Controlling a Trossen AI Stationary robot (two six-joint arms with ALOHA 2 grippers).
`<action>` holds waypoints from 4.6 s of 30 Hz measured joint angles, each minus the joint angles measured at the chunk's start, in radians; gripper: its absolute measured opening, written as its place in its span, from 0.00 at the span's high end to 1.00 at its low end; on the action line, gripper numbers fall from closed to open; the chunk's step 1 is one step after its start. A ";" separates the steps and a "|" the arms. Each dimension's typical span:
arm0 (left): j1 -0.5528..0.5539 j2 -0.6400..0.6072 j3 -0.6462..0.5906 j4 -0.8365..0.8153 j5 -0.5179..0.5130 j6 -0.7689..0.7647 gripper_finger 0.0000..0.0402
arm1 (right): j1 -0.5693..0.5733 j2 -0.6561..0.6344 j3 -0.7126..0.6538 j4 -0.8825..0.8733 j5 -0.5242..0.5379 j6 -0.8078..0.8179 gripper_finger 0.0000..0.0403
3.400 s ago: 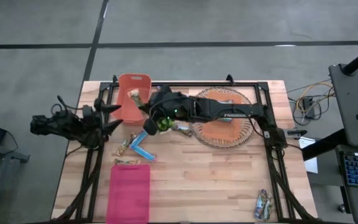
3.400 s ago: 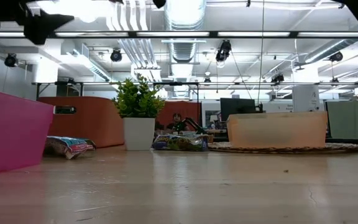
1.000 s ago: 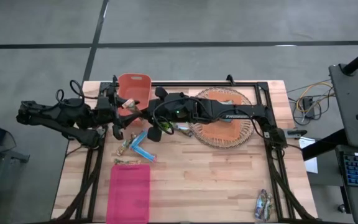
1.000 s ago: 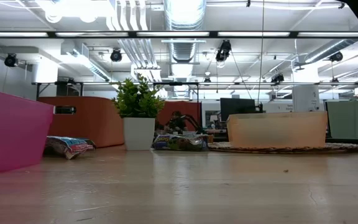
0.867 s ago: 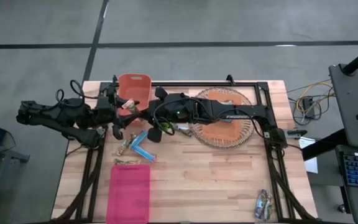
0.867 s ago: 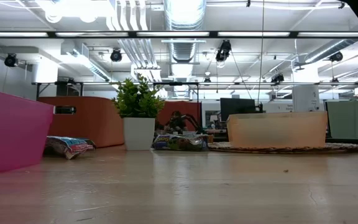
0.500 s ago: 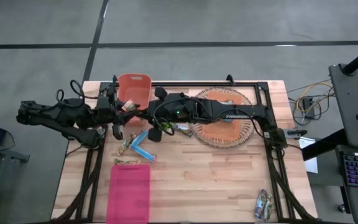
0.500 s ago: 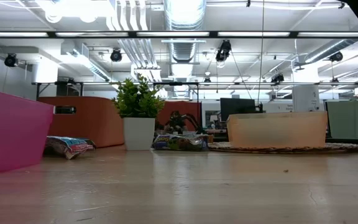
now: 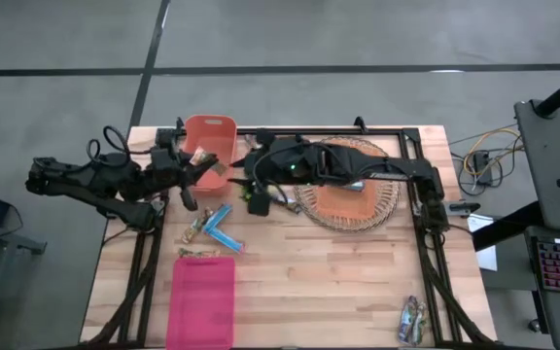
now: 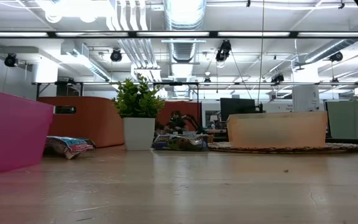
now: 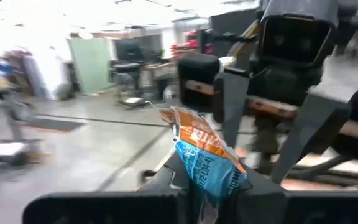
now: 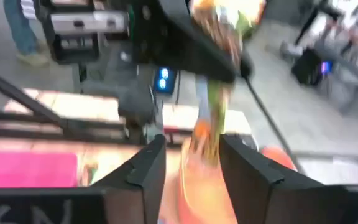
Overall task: Pick and place Granola Bars by type
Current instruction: Put the yellow granola bar into the left orange bin
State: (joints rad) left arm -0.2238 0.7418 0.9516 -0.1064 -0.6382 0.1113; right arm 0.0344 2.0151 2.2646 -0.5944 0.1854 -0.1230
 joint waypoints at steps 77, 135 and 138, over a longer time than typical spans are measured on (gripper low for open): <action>1.041 0.903 0.031 -0.292 0.421 0.856 0.99 | -0.030 -0.210 -0.008 -0.558 0.077 0.117 0.56; 1.116 0.794 0.035 -0.383 0.414 0.799 0.80 | -0.030 -0.205 -0.008 -0.522 0.078 0.055 0.54; 1.116 0.794 0.040 -0.412 0.414 0.786 0.74 | -0.030 -0.205 -0.008 -0.522 0.078 0.041 0.54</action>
State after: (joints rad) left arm 0.8921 1.5356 0.9918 -0.5183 -0.2241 0.8975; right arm 0.0040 1.8103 2.2566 -1.1160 0.2634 -0.0817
